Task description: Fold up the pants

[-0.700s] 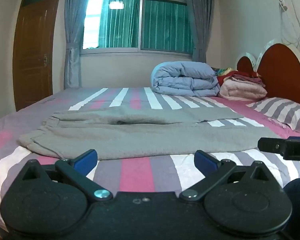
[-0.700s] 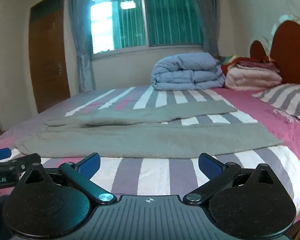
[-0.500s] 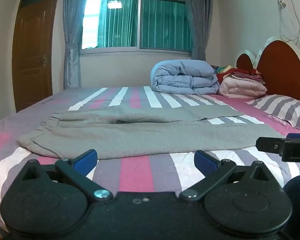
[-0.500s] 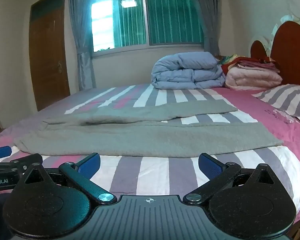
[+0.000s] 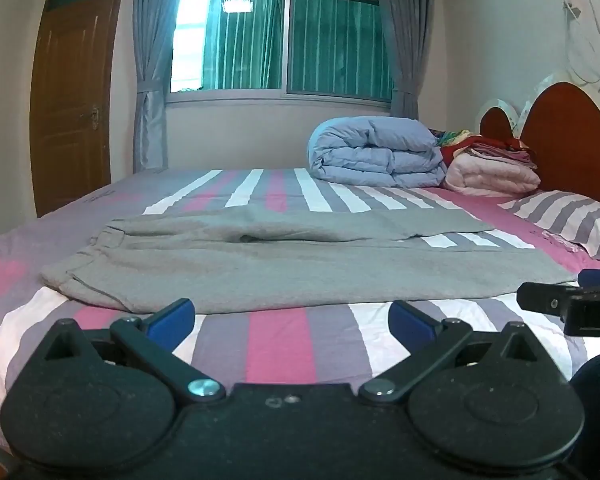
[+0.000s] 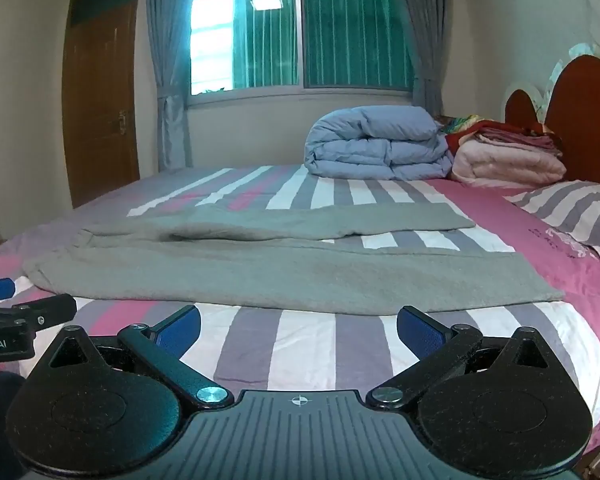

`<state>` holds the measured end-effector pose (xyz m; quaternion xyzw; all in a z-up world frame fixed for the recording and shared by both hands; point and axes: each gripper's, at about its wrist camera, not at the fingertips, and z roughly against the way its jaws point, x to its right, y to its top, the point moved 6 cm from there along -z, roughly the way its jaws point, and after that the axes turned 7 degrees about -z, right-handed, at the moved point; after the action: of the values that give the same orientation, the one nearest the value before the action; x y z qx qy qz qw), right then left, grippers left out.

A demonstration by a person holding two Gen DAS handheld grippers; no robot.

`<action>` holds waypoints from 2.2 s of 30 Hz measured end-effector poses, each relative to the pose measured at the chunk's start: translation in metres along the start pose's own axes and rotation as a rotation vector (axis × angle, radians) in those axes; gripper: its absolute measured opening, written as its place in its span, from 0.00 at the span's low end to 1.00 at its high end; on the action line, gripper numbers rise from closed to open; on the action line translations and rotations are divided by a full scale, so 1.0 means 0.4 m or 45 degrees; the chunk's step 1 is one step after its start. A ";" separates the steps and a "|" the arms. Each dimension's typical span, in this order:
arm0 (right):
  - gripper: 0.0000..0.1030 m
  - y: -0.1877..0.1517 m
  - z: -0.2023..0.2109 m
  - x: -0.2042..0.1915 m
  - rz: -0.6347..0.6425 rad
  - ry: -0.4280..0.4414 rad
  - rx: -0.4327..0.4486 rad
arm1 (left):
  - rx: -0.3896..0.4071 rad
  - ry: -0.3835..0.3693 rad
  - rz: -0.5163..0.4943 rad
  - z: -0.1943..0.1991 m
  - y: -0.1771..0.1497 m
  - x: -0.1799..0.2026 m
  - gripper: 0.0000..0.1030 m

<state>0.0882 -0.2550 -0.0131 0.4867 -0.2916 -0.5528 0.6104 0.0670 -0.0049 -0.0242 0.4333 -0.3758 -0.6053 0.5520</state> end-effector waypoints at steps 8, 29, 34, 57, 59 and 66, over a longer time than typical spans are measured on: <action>1.00 -0.012 -0.003 -0.001 0.014 -0.003 0.006 | 0.001 0.001 0.003 -0.002 -0.001 -0.002 0.94; 1.00 -0.014 -0.005 -0.005 0.016 -0.005 0.010 | 0.002 0.002 0.002 -0.003 -0.002 -0.004 0.94; 1.00 -0.014 -0.004 -0.004 0.017 -0.005 0.010 | 0.003 0.002 0.004 -0.004 -0.002 -0.004 0.94; 1.00 -0.015 -0.005 -0.005 0.017 -0.005 0.012 | 0.003 0.002 0.002 -0.003 -0.004 -0.004 0.94; 1.00 -0.015 -0.005 -0.005 0.018 -0.005 0.011 | 0.003 0.004 0.003 -0.003 -0.004 -0.004 0.94; 1.00 -0.015 -0.005 -0.005 0.018 -0.005 0.011 | 0.003 0.008 0.003 -0.004 -0.004 -0.005 0.94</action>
<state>0.0872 -0.2519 -0.0189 0.4860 -0.2987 -0.5481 0.6117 0.0678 -0.0025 -0.0259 0.4354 -0.3752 -0.6030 0.5533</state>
